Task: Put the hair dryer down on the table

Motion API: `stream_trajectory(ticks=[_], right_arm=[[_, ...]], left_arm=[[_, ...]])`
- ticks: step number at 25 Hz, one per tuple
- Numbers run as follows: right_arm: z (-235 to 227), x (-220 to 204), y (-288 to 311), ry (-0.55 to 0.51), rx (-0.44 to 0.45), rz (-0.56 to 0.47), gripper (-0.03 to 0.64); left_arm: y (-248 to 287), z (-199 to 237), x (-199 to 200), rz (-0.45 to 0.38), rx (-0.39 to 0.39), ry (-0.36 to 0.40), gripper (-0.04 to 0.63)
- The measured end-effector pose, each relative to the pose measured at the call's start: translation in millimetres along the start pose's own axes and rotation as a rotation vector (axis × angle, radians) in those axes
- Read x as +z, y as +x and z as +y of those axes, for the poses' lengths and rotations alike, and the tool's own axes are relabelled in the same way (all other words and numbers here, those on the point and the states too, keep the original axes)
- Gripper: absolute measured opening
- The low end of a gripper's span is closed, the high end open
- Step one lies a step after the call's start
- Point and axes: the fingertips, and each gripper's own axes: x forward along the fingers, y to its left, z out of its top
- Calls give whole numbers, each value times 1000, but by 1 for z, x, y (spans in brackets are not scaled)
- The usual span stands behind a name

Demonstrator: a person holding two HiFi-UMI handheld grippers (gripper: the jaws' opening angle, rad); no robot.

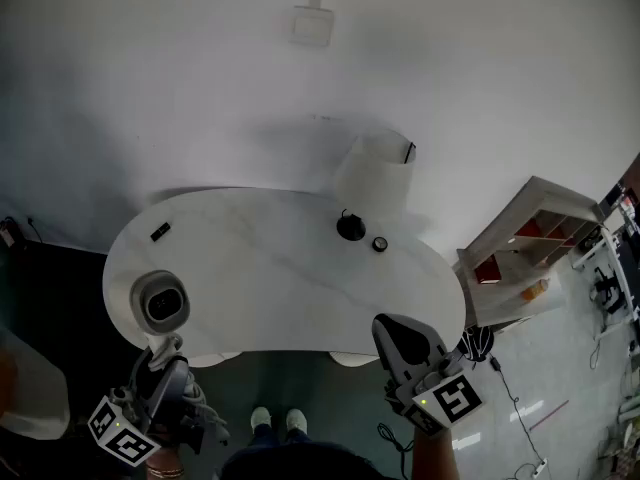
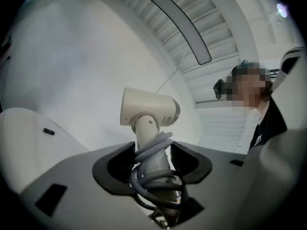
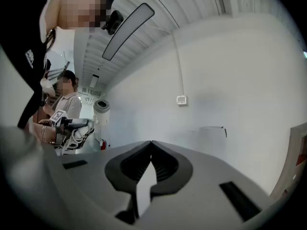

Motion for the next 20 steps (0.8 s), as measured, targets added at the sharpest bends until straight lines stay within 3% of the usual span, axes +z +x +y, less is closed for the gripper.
stream_trajectory(ticks=[13,20], right_arm=[[-5,-3,-7,-1,-10,23,18],[-2,0,-11,-1,31,-1,18]], left_arm=[[1,-5,-1,3,-6,-8,242],[2,-14,-3,-4,-12,-9,242]])
